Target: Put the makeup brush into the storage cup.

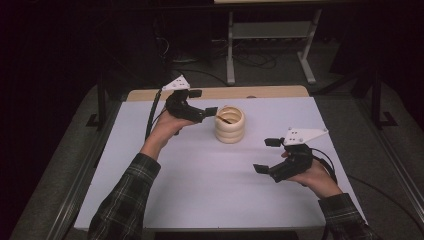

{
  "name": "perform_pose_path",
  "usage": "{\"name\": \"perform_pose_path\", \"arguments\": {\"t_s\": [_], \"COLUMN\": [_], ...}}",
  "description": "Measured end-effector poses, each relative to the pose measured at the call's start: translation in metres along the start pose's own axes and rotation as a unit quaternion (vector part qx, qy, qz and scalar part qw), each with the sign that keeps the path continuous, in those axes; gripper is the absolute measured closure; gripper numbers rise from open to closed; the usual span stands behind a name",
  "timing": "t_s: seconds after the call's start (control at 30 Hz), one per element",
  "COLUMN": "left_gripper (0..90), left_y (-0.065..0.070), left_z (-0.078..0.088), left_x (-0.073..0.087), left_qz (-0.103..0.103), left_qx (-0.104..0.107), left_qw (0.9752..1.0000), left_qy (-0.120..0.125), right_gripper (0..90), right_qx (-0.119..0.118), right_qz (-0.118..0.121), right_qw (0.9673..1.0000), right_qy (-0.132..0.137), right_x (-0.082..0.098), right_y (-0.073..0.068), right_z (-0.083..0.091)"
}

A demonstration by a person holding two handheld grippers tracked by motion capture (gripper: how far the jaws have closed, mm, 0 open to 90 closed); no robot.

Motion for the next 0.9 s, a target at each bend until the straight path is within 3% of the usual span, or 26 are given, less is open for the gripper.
{"name": "perform_pose_path", "arguments": {"t_s": [0.47,0.9], "left_gripper": [0.0,0.0], "left_y": [0.015,0.031], "left_z": [0.039,0.071], "left_x": [0.015,0.043], "left_qz": [-0.008,-0.002], "left_qx": [-0.015,-0.028], "left_qw": [0.9998,0.9992], "left_qy": [-0.015,-0.028], "right_gripper": [3.6,2.7], "right_qx": [0.006,0.016], "right_qz": [0.000,-0.003], "right_qw": [1.0000,0.9999], "right_qy": [0.000,0.006], "right_x": [0.000,-0.001], "right_y": [0.000,0.000], "right_z": [-0.001,0.001]}}
Point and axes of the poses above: each handheld gripper's, and its own axes: z roughly backward along the jaws, x roughly out of its underside, y roughly to its right, the point moved 3 cm from there along -z, roughly forward along the jaws, and after that the axes turned 1 degree about y, right-handed, at the moved point
